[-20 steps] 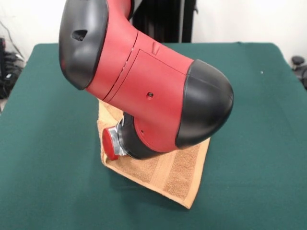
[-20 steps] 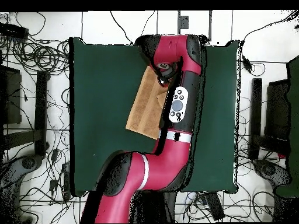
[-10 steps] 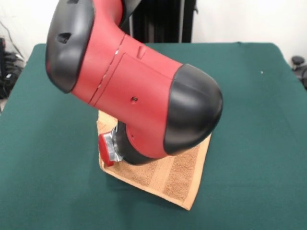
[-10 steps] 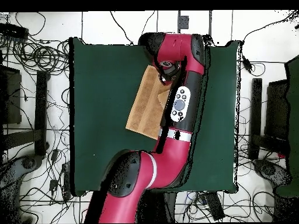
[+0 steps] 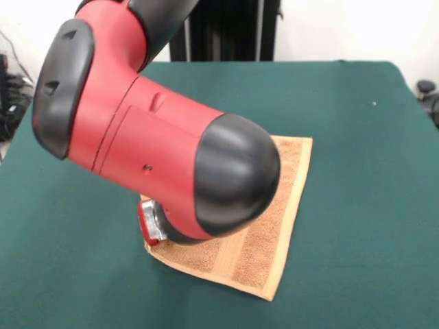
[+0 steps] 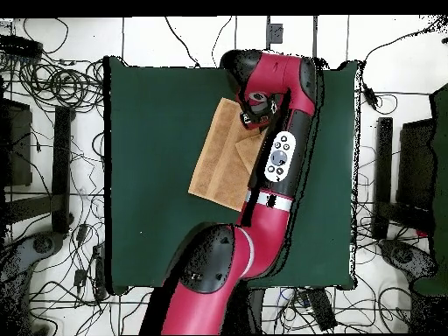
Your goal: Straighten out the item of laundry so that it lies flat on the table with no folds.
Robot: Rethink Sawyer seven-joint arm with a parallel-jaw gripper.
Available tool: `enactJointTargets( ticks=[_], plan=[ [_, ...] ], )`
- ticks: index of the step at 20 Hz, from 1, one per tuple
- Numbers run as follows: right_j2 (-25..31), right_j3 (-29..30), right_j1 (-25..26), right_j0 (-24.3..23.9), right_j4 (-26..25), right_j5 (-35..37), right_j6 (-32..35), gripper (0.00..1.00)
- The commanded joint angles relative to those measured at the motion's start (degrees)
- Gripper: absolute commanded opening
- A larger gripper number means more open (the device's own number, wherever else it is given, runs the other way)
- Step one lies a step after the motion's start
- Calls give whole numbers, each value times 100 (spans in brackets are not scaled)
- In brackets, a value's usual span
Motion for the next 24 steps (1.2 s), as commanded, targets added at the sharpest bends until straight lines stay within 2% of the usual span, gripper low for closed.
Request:
enactJointTargets(
  ticks=[1,5,9,13,15,17,21,24],
  plan=[
    [1149,952,271,-55,-536,853,-1882,0],
    [1641,991,356,-227,-847,1422,-2138,0],
    [1898,1026,292,-260,-1655,2196,-2514,0],
    [2130,1141,177,-309,-2483,2935,-3184,0],
    [2276,1196,148,-361,-2707,3183,-3414,0],
    [2332,1271,84,-373,-3136,3383,-3802,0],
    [2540,1361,-10,-393,-4046,3326,-4923,0],
    [2697,1411,-63,-478,-4108,3013,-5779,0]
  ],
)
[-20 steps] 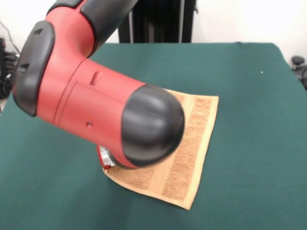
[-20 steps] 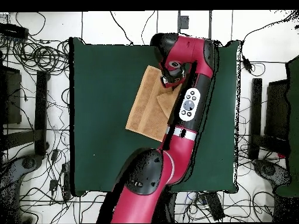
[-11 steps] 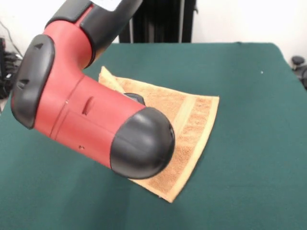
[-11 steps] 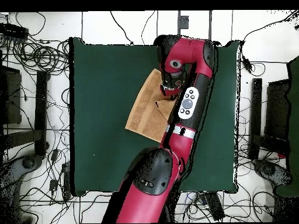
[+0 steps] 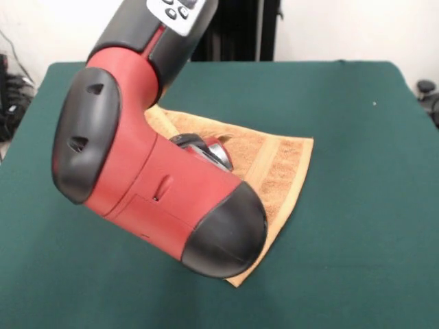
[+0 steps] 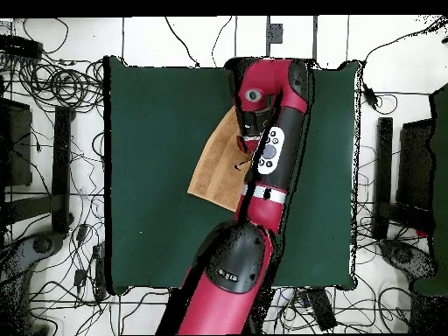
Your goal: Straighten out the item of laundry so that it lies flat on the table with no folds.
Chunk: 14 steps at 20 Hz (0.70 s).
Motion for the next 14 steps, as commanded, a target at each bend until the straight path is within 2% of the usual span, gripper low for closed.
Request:
enactJointTargets(
  ticks=[1,3,5,10,14],
  plan=[
    [811,807,-26,-16,-534,-124,-2889,0],
    [1002,784,31,-99,-445,-246,-2900,0],
    [1061,790,13,-95,-702,-249,-3206,0],
    [1259,819,-55,-174,-829,-162,-3815,0],
    [1279,849,-179,-189,-1130,-108,-4016,0]
  ],
)
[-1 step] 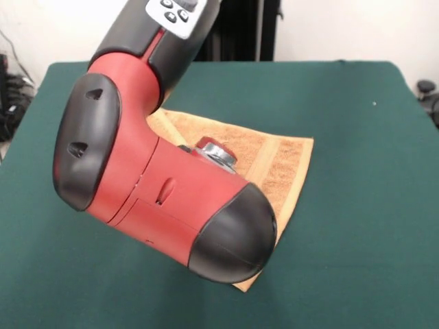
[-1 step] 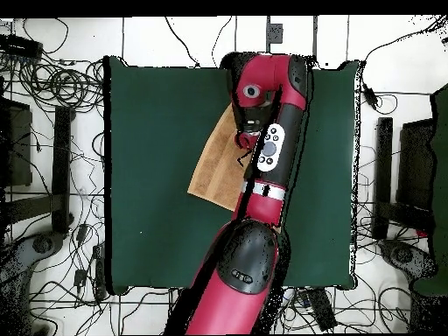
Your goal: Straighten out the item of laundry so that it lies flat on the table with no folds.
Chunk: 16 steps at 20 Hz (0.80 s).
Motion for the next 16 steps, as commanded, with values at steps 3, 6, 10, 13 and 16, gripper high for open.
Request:
enactJointTargets(
  ticks=[3,6,10,13,16],
  plan=[
    [519,629,-172,10,-841,-94,-1886,0],
    [426,686,-207,9,-1041,-116,-2088,0],
    [292,759,-277,6,-1355,-199,-2216,0],
    [284,770,-281,5,-1473,-357,-2050,0],
    [235,803,-305,47,-1721,-338,-2059,0]
  ],
)
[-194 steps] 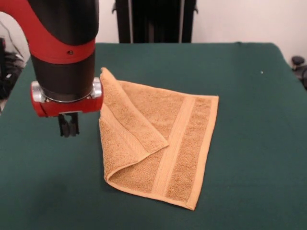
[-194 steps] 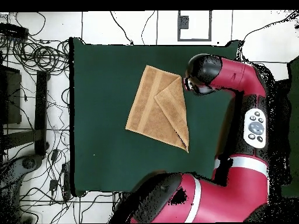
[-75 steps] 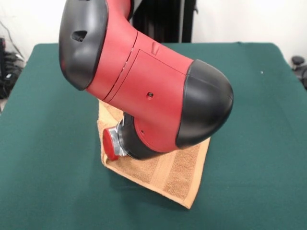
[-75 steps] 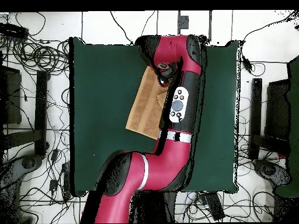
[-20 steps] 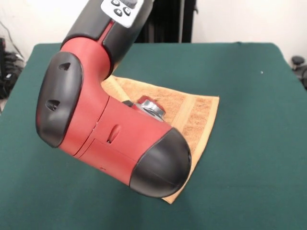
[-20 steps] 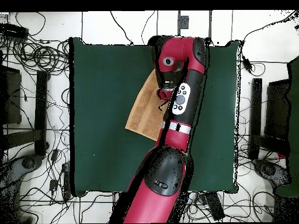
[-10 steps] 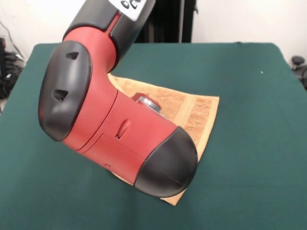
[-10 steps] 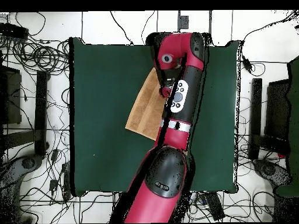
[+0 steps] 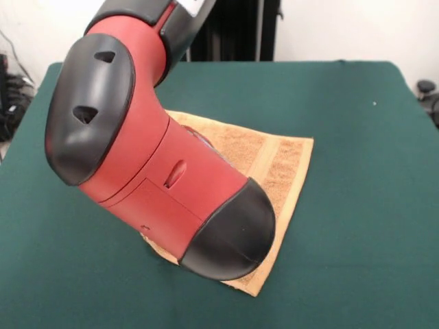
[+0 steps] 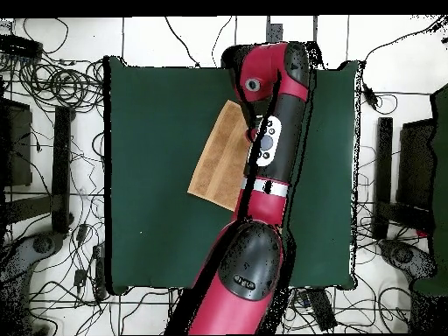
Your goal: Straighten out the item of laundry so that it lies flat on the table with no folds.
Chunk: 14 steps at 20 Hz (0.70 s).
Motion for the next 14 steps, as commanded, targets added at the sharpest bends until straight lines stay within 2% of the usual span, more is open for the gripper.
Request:
enactJointTargets(
  ticks=[1,6,14],
  plan=[
    [158,587,16,77,-637,-312,-1637,0],
    [41,660,-8,36,-870,-404,-1913,0],
    [411,604,56,-268,-1693,-1193,-2714,0]
  ],
)
